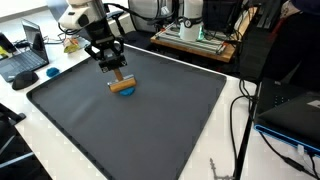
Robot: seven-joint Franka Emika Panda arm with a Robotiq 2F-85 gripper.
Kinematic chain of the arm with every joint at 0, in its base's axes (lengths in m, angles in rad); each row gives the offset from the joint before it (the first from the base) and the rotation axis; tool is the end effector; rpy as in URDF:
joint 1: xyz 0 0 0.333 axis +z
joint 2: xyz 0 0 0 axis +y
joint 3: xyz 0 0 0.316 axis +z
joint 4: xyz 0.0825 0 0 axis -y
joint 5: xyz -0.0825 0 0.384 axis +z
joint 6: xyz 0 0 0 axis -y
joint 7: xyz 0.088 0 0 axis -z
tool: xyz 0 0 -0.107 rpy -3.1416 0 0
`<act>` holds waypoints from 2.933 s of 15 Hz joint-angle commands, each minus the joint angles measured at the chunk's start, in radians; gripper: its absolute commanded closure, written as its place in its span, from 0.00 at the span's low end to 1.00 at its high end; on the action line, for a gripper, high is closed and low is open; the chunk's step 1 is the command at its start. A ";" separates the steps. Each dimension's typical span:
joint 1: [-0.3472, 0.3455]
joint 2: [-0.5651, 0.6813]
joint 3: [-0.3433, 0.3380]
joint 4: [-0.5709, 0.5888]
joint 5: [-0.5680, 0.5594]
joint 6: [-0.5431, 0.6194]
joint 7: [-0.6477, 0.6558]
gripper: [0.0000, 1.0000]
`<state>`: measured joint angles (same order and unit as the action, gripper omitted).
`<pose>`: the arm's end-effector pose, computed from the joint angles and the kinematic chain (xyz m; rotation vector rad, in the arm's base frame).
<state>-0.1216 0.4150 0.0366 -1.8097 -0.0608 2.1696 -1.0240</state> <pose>0.6372 -0.0583 0.3093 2.7760 1.4663 -0.1014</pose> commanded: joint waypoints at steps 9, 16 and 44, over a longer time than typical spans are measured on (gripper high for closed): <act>0.011 0.017 -0.027 -0.068 -0.079 -0.013 0.009 0.78; 0.009 0.007 -0.012 -0.074 -0.077 0.004 -0.003 0.78; 0.008 0.021 0.086 -0.044 0.059 0.066 -0.229 0.78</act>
<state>-0.1145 0.4025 0.0924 -1.8287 -0.0807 2.1999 -1.2007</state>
